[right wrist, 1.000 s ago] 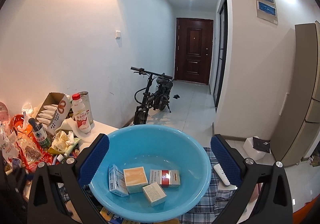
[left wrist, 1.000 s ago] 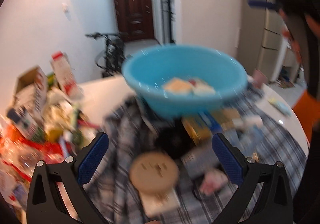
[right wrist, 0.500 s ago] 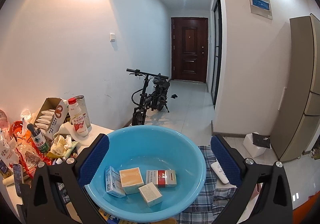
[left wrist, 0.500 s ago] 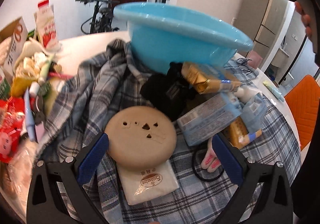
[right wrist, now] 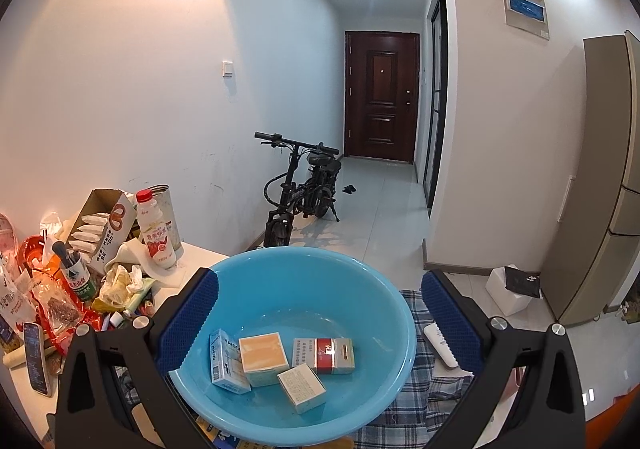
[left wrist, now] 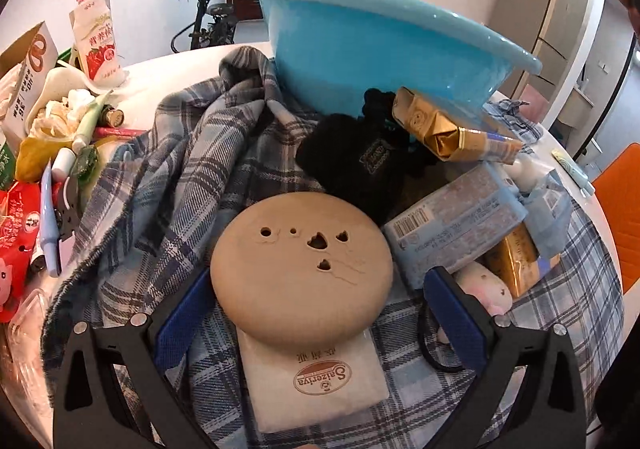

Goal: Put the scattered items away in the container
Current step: 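Grasp the round tan soap dish with the left tool, then grasp the blue-white wrapped packet with the right tool, then carry the soap dish and wrapped packet over the basin with both tools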

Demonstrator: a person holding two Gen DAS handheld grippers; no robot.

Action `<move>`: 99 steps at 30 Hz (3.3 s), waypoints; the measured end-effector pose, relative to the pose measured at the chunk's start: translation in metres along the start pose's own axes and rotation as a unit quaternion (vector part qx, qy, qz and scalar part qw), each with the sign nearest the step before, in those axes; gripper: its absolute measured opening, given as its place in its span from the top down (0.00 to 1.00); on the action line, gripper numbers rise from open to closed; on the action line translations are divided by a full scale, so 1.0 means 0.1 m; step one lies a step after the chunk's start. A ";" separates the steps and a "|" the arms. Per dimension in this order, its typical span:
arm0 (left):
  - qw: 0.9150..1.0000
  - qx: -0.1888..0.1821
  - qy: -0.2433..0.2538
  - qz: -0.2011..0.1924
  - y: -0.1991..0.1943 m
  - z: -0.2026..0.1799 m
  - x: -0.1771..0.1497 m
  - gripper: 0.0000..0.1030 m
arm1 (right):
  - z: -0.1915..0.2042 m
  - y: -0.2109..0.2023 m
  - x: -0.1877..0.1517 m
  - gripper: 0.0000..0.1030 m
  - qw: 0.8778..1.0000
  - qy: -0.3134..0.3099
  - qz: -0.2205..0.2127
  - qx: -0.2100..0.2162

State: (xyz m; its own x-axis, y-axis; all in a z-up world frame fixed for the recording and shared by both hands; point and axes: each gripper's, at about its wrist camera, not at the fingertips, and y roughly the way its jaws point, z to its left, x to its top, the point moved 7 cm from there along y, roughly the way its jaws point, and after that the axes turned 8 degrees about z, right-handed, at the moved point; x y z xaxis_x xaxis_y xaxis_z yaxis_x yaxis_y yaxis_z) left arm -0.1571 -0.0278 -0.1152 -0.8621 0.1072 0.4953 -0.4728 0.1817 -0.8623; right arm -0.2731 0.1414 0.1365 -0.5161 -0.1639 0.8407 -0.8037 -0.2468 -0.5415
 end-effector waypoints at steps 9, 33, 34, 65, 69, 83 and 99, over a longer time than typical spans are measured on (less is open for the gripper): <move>1.000 -0.006 -0.012 -0.009 0.00 0.05 0.03 0.00 | 0.02 0.04 -0.02 0.00 1.000 -0.003 0.004 0.000; 0.997 0.026 -0.009 -0.074 -0.37 0.05 0.09 0.24 | 0.13 0.02 -0.13 0.00 1.000 -0.025 0.011 0.013; 0.997 0.026 -0.008 -0.079 -0.39 0.05 0.09 0.24 | 0.13 0.00 -0.18 0.00 0.999 -0.027 0.017 0.022; 0.996 -0.021 -0.023 -0.082 -0.28 0.05 0.01 0.24 | 0.25 0.44 -2.66 0.00 0.970 -0.021 0.239 0.028; 0.996 -0.017 -0.020 -0.083 -0.28 0.05 0.01 0.24 | 0.21 0.41 -2.65 0.01 0.972 -0.001 0.230 0.047; 0.995 -0.029 -0.024 -0.090 -0.35 0.01 0.02 0.24 | 0.28 0.21 -2.56 0.20 0.977 -0.017 0.209 0.029; 0.987 0.013 0.013 -0.160 -1.14 -0.26 0.39 0.24 | 0.28 -0.23 -1.97 0.20 0.990 -0.021 0.132 0.039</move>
State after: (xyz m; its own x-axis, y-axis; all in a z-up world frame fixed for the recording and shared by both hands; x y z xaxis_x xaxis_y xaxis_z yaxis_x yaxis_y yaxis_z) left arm -0.1319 -0.0184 0.0047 -0.6625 0.0728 0.7455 -0.7255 0.1855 -0.6628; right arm -0.1451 0.1526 -0.0168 -0.6903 -0.2724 0.6703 -0.6169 -0.2625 -0.7420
